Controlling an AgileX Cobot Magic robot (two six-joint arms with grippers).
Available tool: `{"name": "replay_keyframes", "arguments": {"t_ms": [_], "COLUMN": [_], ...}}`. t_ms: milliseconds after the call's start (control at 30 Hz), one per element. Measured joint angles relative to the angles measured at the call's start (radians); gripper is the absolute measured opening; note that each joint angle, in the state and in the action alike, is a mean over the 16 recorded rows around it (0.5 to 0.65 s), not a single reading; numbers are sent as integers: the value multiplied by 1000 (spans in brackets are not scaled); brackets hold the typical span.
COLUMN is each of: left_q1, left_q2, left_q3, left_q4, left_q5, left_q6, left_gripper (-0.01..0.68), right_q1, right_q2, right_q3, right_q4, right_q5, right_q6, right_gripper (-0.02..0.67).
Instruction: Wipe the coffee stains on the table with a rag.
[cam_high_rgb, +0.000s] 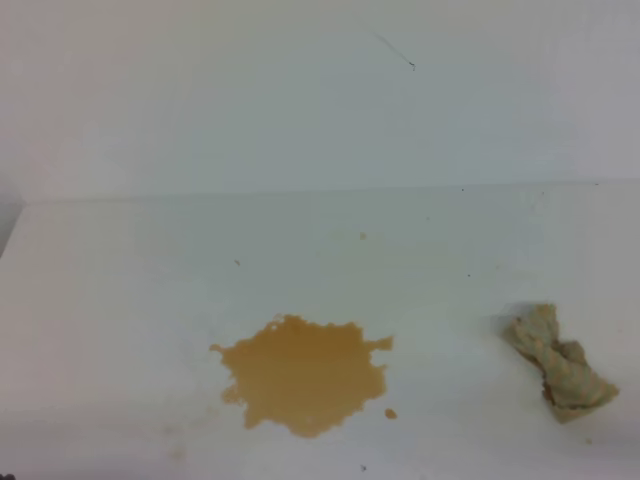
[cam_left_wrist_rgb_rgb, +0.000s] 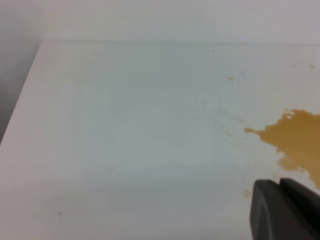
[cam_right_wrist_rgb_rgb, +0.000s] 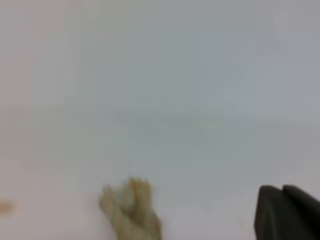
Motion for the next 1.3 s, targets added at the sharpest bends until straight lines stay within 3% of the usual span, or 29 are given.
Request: {"name": "replay_keyframes", "arguments": {"t_ms": [333, 567, 1067, 1300], "left_q1": [0, 0, 0, 0], "left_q2": [0, 0, -2, -2], "left_q3": [0, 0, 0, 0], "left_q4": [0, 0, 0, 0], "left_q5": [0, 0, 0, 0], "left_q6": [0, 0, 0, 0], "left_gripper": [-2, -2, -2, -2], "right_q1": [0, 0, 0, 0], "right_q2": [0, 0, 0, 9], "right_q3": [-1, -2, -6, -85], "right_q4": [17, 15, 14, 18], "right_q5": [-448, -596, -338, -179], "right_q6": [126, 138, 118, 118], "right_gripper": [-3, -3, -3, -3]}}
